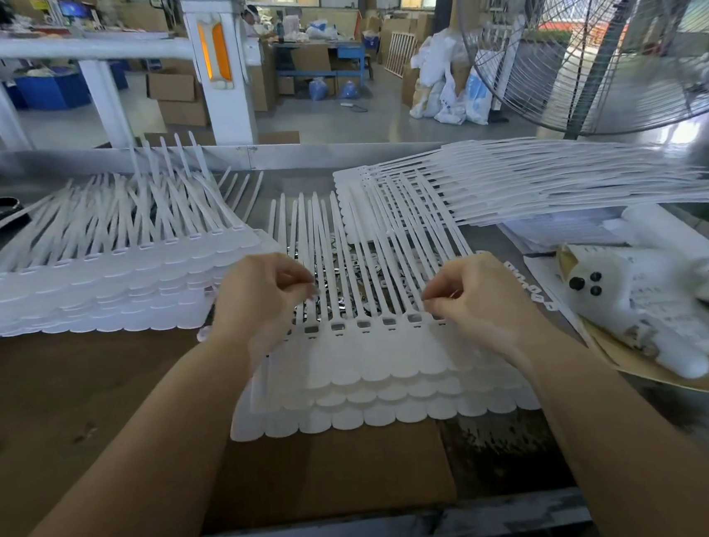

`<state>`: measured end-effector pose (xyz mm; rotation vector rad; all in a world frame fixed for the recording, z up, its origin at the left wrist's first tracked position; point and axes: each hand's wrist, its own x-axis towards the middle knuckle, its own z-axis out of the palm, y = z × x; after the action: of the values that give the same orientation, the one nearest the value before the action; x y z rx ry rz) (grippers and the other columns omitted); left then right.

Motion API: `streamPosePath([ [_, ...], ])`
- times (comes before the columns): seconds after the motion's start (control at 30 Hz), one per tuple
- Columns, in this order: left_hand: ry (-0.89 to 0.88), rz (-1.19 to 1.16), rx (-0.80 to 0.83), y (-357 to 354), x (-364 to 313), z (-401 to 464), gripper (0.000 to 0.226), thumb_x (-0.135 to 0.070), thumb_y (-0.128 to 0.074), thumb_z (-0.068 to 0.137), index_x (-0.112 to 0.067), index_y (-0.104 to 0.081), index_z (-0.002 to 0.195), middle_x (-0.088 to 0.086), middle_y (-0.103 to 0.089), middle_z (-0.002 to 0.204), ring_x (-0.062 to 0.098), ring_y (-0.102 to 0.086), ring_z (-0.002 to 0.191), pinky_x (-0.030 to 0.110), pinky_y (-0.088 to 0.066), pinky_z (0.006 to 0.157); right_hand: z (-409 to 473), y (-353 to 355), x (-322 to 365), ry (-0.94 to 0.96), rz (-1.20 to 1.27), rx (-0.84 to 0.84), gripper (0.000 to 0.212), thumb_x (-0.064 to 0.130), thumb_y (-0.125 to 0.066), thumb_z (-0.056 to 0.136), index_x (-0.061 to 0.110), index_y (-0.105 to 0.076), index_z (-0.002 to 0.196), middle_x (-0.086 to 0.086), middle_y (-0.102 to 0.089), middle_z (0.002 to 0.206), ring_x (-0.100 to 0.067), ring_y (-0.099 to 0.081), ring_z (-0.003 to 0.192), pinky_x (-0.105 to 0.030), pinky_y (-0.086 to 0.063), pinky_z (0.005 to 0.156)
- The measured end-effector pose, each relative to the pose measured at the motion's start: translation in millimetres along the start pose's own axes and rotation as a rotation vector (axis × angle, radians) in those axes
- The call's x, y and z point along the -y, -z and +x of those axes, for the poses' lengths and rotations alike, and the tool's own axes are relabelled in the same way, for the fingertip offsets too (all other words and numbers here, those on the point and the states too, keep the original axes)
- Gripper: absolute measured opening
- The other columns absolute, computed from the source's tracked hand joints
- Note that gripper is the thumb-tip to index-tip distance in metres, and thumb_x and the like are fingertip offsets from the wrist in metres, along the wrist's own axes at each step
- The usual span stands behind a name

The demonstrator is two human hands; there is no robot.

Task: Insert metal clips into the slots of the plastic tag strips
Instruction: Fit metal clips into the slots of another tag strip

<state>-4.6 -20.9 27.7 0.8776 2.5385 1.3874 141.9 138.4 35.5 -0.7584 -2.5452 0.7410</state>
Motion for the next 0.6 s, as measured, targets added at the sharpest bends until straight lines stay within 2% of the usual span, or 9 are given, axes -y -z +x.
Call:
streamPosePath([
  [0.1,0.066,-0.281,0.164,-16.6,-11.4,-8.4,0.007,-0.008,-0.071,0.080,-0.014,-0.069,0.082,0.004,-0.071,0.076,0.017,-0.061,0.069,0.027,-0.053,0.065,-2.3,-7.7,9.0,0.045,0.084,0.035,0.011,0.008,-0.066,0.083,0.014,-0.072,0.091,0.010,-0.063,0.080,-0.001,-0.060,0.077,-0.012,-0.047,0.072],
  [0.2,0.076,-0.393,0.224,-28.7,-18.7,-12.1,0.010,-0.003,-0.068,0.082,-0.013,-0.068,0.081,0.008,-0.068,0.072,0.012,-0.057,0.061,0.021,-0.049,0.060,-5.5,-15.5,16.6,0.040,0.297,0.082,0.021,0.007,-0.064,0.085,0.014,-0.070,0.104,0.008,-0.068,0.091,-0.004,-0.065,0.085,-0.017,-0.053,0.079],
  [0.3,0.074,-0.424,0.233,-33.2,-22.0,-13.7,0.014,-0.001,-0.067,0.083,-0.014,-0.066,0.079,0.004,-0.064,0.068,0.001,-0.056,0.052,0.012,-0.044,0.052,-7.2,-19.6,18.7,0.032,0.446,0.081,0.022,0.004,-0.064,0.084,0.013,-0.071,0.103,0.001,-0.072,0.089,-0.008,-0.068,0.079,-0.021,-0.056,0.072],
  [0.4,0.064,-0.414,0.235,-34.3,-23.6,-14.5,0.014,0.000,-0.066,0.083,-0.013,-0.066,0.078,0.005,-0.064,0.070,-0.002,-0.057,0.051,0.009,-0.044,0.050,-7.7,-19.5,17.1,-0.007,0.537,0.065,0.018,0.001,-0.067,0.081,0.012,-0.072,0.094,0.000,-0.073,0.080,-0.008,-0.069,0.072,-0.019,-0.056,0.065],
  [0.6,0.036,-0.368,0.215,-38.4,-24.4,-15.5,0.016,-0.004,-0.068,0.082,-0.019,-0.066,0.076,0.003,-0.067,0.071,0.009,-0.059,0.061,0.012,-0.047,0.055,-6.5,-18.5,11.4,-0.021,0.511,0.069,0.014,0.004,-0.070,0.080,0.011,-0.071,0.092,0.003,-0.071,0.074,-0.005,-0.067,0.065,-0.015,-0.054,0.061],
])
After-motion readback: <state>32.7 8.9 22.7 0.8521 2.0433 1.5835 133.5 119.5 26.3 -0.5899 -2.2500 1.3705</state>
